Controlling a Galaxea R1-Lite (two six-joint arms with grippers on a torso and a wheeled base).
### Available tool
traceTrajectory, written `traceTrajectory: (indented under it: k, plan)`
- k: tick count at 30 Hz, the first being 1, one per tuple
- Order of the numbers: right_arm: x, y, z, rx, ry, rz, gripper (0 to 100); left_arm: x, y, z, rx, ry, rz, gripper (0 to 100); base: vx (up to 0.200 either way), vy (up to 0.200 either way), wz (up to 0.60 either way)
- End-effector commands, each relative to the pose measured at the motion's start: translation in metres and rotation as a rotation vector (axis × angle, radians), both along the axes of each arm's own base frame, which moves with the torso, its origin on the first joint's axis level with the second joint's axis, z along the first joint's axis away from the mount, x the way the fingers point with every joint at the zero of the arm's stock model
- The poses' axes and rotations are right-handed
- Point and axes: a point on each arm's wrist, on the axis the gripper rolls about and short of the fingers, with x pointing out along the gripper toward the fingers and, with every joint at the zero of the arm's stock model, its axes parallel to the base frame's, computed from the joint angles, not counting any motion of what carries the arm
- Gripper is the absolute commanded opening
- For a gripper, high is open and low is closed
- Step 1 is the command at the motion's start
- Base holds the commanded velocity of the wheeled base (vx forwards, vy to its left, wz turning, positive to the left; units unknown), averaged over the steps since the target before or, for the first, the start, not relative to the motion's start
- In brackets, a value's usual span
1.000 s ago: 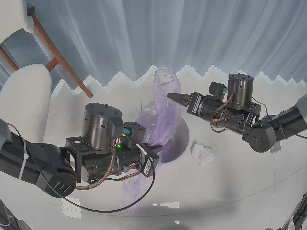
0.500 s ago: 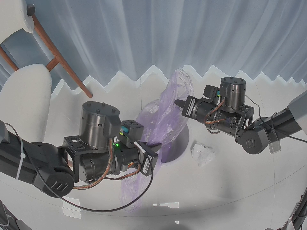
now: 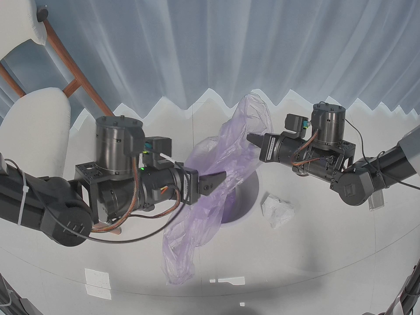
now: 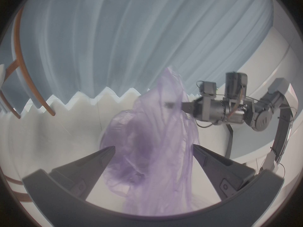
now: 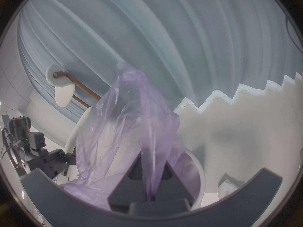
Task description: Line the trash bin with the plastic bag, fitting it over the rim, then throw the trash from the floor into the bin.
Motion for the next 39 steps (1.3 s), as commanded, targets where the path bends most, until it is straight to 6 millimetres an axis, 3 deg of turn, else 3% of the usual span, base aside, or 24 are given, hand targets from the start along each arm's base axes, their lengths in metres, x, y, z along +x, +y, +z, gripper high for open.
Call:
traceTrajectory:
  k: [1, 16, 23, 29, 30, 33, 39]
  plan:
    - [0.000, -0.006, 0.003, 0.003, -0.005, -0.002, 0, 0.002, 0.015, 0.003, -0.012, 0.001, 0.037, 100, 0.000, 0.000, 0.00]
    - [0.001, -0.012, 0.000, -0.002, 0.006, -0.014, 0, -0.040, 0.044, -0.035, 0.050, 0.147, -0.053, 100, 0.000, 0.000, 0.00]
    - [-0.002, -0.014, 0.005, 0.003, -0.007, -0.015, 0, -0.027, 0.045, -0.045, 0.069, 0.175, -0.006, 100, 0.000, 0.000, 0.00]
    - [-0.002, -0.013, 0.007, 0.005, -0.011, -0.012, 0, -0.013, 0.028, -0.070, 0.101, 0.222, -0.037, 100, 0.000, 0.000, 0.00]
    - [-0.002, -0.013, 0.007, 0.005, -0.011, -0.012, 0, -0.013, 0.028, -0.070, 0.101, 0.222, -0.037, 0, 0.000, 0.000, 0.00]
    - [-0.005, -0.014, 0.010, 0.008, -0.017, -0.014, 0, 0.003, 0.016, -0.079, 0.050, 0.148, -0.043, 0, 0.000, 0.000, 0.00]
    - [-0.003, -0.024, 0.015, 0.011, -0.026, -0.036, 0, 0.011, 0.011, -0.071, -0.080, 0.081, -0.067, 0, 0.000, 0.000, 0.00]
